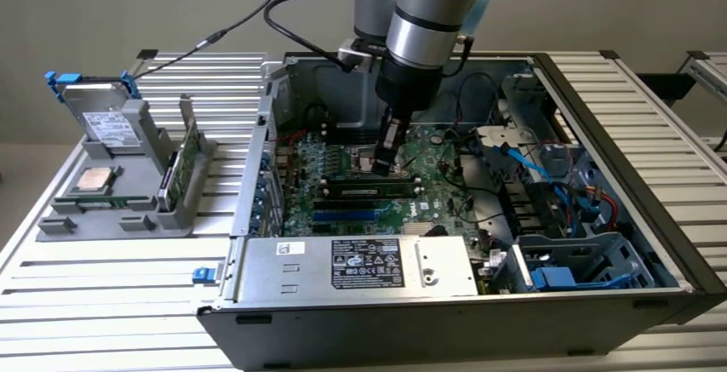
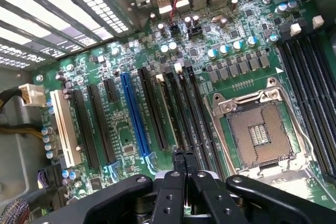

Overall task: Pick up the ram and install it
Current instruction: 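Press down the ram until it locks into place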

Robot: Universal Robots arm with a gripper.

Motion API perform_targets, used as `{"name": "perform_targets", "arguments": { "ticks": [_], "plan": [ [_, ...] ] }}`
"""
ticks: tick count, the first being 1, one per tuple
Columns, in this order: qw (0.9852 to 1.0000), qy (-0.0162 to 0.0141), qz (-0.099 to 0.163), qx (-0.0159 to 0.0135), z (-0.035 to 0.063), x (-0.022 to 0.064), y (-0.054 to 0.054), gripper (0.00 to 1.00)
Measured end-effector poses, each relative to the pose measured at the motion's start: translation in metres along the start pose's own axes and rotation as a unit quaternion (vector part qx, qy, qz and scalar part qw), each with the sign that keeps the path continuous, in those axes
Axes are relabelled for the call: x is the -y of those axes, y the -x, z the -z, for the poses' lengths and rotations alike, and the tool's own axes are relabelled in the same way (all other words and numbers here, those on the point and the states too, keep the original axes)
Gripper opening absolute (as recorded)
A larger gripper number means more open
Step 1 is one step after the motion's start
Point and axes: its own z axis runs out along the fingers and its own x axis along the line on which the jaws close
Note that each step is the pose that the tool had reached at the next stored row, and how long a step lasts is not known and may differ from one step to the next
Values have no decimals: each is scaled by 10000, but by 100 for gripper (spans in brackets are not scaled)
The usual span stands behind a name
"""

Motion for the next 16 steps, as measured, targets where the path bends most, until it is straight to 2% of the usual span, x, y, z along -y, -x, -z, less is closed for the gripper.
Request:
{"name": "perform_targets", "arguments": {
  "ticks": [8,16],
  "plan": [
    [9989,28,-457,51,-10,2,2,10],
    [9957,57,-918,94,-23,3,4,10]
  ]
}}
